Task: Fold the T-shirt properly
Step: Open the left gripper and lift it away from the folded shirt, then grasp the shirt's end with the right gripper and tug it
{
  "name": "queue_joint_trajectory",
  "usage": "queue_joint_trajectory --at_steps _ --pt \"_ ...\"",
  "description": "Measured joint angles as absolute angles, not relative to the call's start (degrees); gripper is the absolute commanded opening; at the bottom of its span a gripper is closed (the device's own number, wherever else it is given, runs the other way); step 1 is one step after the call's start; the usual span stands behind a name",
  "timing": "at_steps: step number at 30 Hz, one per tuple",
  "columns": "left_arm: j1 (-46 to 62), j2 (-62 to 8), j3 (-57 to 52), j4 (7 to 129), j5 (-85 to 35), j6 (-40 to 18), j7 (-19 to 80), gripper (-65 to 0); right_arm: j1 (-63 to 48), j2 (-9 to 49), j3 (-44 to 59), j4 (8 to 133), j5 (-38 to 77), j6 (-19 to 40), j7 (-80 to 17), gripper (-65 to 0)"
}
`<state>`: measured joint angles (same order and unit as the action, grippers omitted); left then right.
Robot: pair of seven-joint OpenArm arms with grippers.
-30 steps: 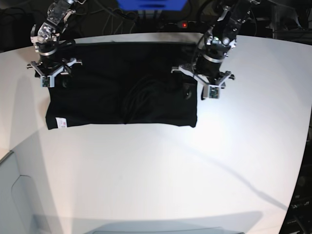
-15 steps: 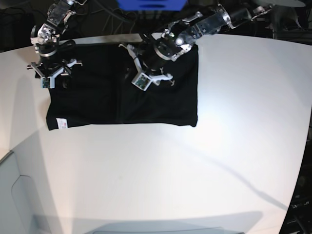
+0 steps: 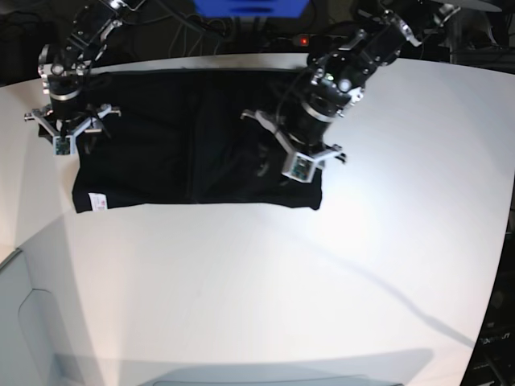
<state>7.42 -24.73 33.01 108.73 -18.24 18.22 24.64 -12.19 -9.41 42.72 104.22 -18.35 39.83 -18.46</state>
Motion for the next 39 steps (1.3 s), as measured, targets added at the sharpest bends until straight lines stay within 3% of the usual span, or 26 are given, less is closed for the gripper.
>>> queue_joint_trajectory --at_steps 10,15,20,27,33,36,39 --pt "19.1 -25.7 11.2 109.0 -18.4 18.0 25.0 -39.7 -9.2 -9.4 43.9 100.2 -18.6 39.8 -18.9 -31.6" --pt "21.4 -24.5 4.6 108.9 -18.3 7.9 24.7 -39.7 -8.3 -9.4 43.9 94.9 -18.4 39.8 -18.8 -31.6" --pt "22.7 -18.3 -4.2 108.6 -17.8 0.9 25.0 -39.7 -7.9 -9.2 44.0 91.4 -17.5 39.7 -16.4 -31.6" --pt "23.0 -14.6 -10.9 107.3 -17.5 -4.3 25.4 -39.7 -6.3 -8.8 45.1 87.7 -15.5 39.6 -14.8 -31.6" --pt "23.0 -14.8 -10.9 104.9 -17.2 -4.5 25.5 -39.7 -4.8 -7.5 45.6 83.7 -14.5 39.6 -12.7 -32.3" --pt "23.0 -14.9 -11.0 104.9 -17.2 -4.6 25.1 -39.7 -4.8 -7.5 45.6 83.2 -14.0 39.4 -12.3 -36.5" --pt "23.0 -14.9 -10.9 104.6 -17.2 -4.6 25.1 -39.7 -4.9 -7.5 45.2 82.4 -13.1 39.4 -11.8 -47.7"
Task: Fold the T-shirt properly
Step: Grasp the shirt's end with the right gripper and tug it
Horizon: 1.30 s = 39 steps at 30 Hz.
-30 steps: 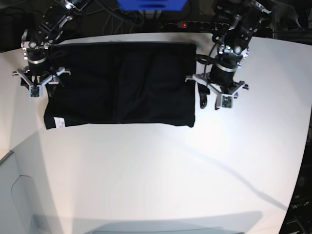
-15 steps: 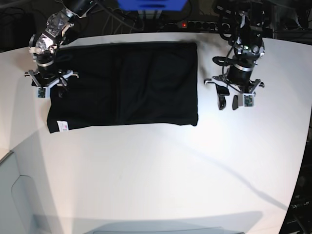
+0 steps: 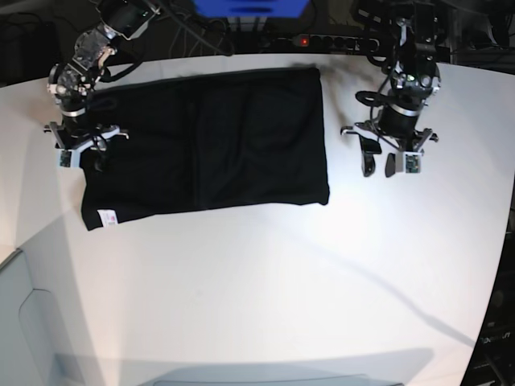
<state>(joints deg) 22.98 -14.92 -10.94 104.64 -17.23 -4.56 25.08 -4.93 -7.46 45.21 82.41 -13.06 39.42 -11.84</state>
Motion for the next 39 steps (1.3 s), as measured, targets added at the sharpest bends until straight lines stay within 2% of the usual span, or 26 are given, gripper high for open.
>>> queue_joint_trajectory --at_steps 3,9,18,31,39 --pt "23.0 -14.9 -11.2 104.3 -17.2 -4.6 25.1 -39.7 -4.7 -7.5 45.1 80.8 -12.2 39.4 -10.1 -65.0" --pt "23.0 -14.9 -13.8 104.3 -17.2 -4.6 25.1 -39.7 -4.5 -7.2 44.8 81.9 -13.1 39.8 -11.5 -65.0" --pt "23.3 -14.9 -14.0 104.3 -17.3 -4.6 25.1 -39.7 -6.3 -9.0 45.2 93.7 -19.1 40.2 -19.6 -65.0" --pt "23.9 -14.7 -14.3 104.3 -17.3 -4.6 25.1 -39.7 -9.6 -9.3 38.9 104.6 -18.7 40.1 -18.7 -65.0" --pt "23.8 -14.7 -14.3 104.3 -17.2 -4.6 25.1 -39.7 -10.8 -9.3 36.2 104.9 -18.7 40.1 -18.7 -65.0"
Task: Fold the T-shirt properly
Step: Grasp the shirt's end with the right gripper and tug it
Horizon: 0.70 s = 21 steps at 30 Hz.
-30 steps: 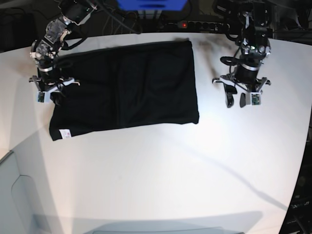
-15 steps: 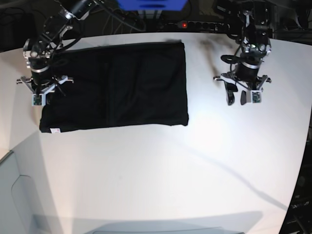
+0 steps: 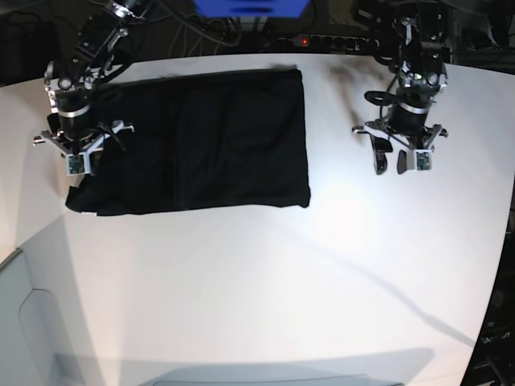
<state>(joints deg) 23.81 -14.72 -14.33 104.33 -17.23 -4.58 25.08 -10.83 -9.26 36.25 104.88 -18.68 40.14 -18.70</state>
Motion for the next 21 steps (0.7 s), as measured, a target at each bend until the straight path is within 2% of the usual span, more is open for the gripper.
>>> queue_joint_trajectory --at_steps 6,8,12,18,21 --pt "23.8 -14.7 -14.3 104.3 -17.2 -4.6 25.1 -39.7 -7.1 -9.4 38.8 98.8 -18.9 40.1 -18.7 -65.0" --pt "23.8 -14.7 -14.3 104.3 -17.2 -4.6 25.1 -39.7 -6.2 -9.3 40.7 97.6 -18.9 40.1 -18.7 -63.1" --pt "23.9 -14.7 -14.3 104.4 -17.2 -4.6 25.1 -39.7 -6.1 -8.7 42.3 95.6 -19.1 40.1 -18.8 -53.7" --pt "23.8 -14.7 -14.3 104.3 -17.2 -4.6 25.1 -39.7 -6.1 -8.3 42.8 95.6 -19.1 40.1 -18.9 -33.0" --pt "23.8 -14.7 -14.3 104.4 -17.2 -4.6 25.1 -39.7 -6.0 -7.6 42.8 95.6 -19.1 40.1 -18.9 -27.4"
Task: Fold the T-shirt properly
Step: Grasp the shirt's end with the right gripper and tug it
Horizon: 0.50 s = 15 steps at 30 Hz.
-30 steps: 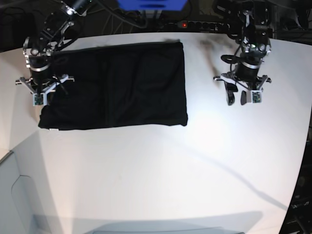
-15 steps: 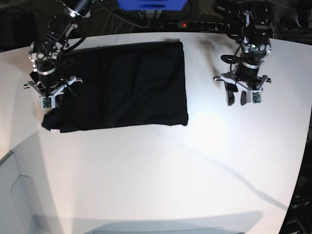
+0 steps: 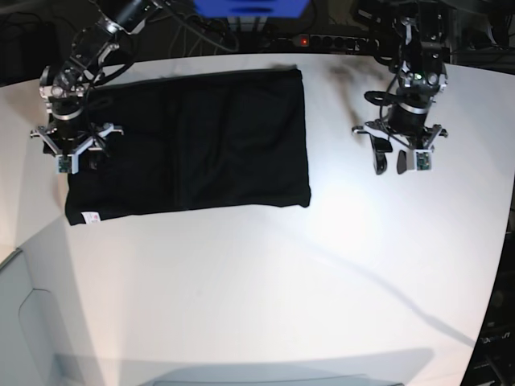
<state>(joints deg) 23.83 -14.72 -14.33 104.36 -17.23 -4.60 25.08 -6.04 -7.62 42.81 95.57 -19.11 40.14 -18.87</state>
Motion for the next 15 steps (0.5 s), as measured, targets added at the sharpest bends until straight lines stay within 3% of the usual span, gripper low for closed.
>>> queue_joint_trajectory --at_steps 6,15 --pt "23.9 -14.7 -14.3 104.4 -17.2 -4.6 25.1 -39.7 -2.5 -7.4 45.7 95.2 -18.9 40.1 -18.8 -25.4" --pt "25.0 -14.7 -14.3 104.4 -17.2 -4.6 25.1 -39.7 -1.1 -3.3 46.2 83.6 -17.5 40.1 -16.6 -25.6"
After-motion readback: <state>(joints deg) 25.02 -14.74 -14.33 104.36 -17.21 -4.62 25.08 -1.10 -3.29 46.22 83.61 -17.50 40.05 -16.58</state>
